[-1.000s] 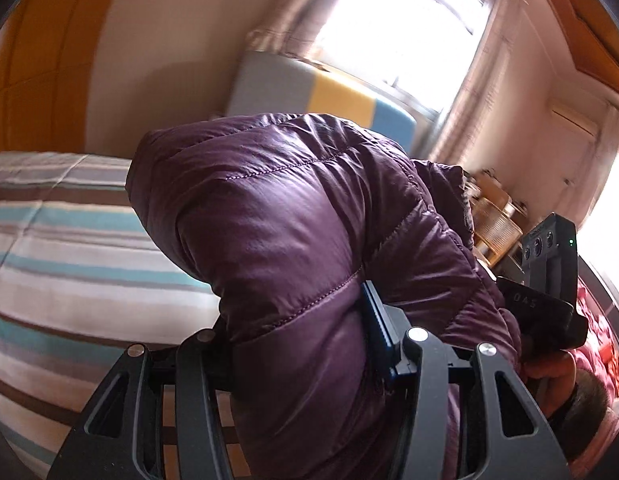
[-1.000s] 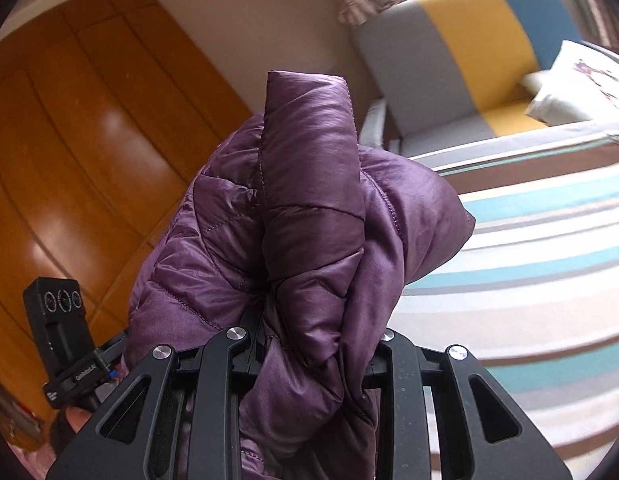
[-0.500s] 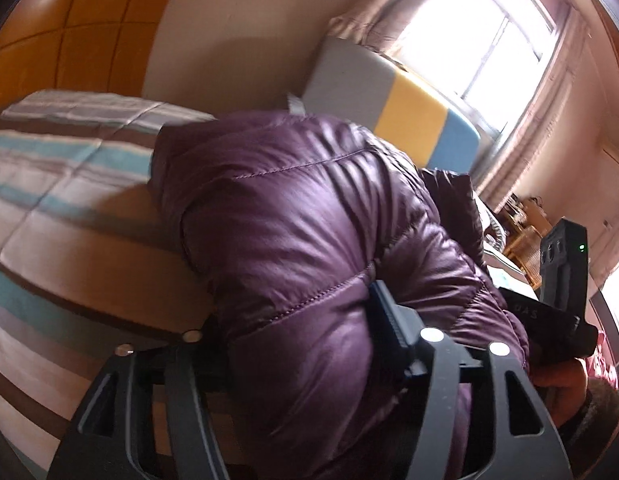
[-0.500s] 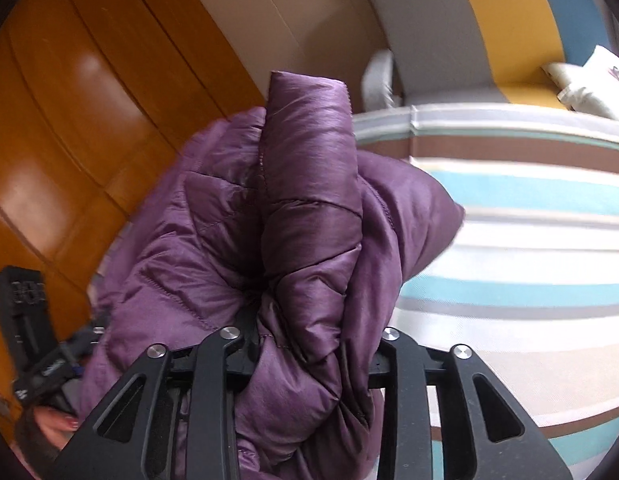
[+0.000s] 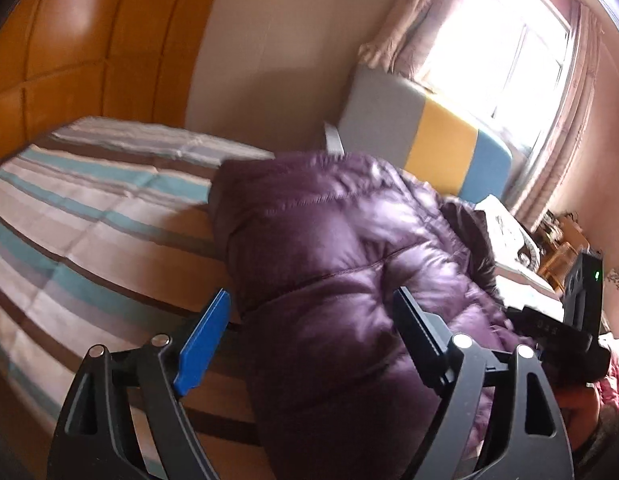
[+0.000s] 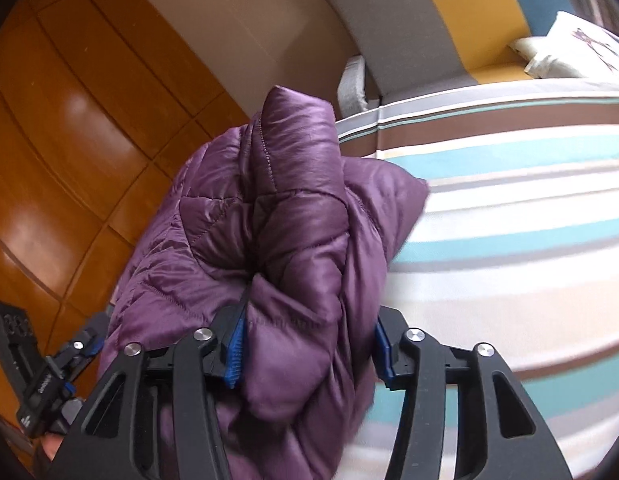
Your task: Fold large clothes
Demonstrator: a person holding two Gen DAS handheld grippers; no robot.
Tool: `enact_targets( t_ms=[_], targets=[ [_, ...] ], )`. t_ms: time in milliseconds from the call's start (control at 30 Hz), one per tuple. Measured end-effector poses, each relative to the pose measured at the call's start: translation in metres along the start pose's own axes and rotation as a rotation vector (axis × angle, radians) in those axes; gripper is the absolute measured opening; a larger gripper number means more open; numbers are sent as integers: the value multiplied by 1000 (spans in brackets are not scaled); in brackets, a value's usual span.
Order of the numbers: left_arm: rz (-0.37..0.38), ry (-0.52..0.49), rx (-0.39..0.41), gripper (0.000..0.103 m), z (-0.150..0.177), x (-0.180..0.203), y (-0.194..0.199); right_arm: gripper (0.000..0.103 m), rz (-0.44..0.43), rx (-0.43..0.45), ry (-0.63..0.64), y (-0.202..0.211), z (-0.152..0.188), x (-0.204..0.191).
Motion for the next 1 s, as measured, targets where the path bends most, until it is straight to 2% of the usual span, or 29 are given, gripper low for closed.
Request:
enact_targets(
  t_ms=[67,167,233,333,500,600,700,767,900,1000],
  targets=[
    [-7,-14,41,82,-3,6,15,50,11,-10,-6,6,8,1],
    [-8,-73,47,85,-5,20,18,50,50,-39,55,0,21,-11],
    [-20,-119,21,85,-4,28,11,50,45,-27,48,3,22,-12],
    [-49,-180,-65,85,4,33,-8,50,22,4,19,19,21,-14],
    [-33,-116,-78,85,5,26,-4,50,71,115,83,54,10,-23],
    [-65,-118,-58,85,-3,28,-1,50,106,161,140,62,0,-40],
    [-157,-158,-31,84,-15,29,-5,39,118,141,210,52,-6,-60],
    [-188,-161,-49,84,-22,29,-15,36,127,117,261,36,-8,-72],
    [-200,-206,-118,84,-19,30,-41,36,205,5,274,-2,-3,-73],
    [-162,-190,-143,85,-9,24,-50,36,188,-45,203,-16,8,-51]
  ],
)
Point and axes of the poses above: each gripper's, at about its wrist camera, not at the fingertips, and y roughly against the way its jaws point, x to its right, z to its underside, the point moved 1 cm from there along -y, roughly the way its jaws point
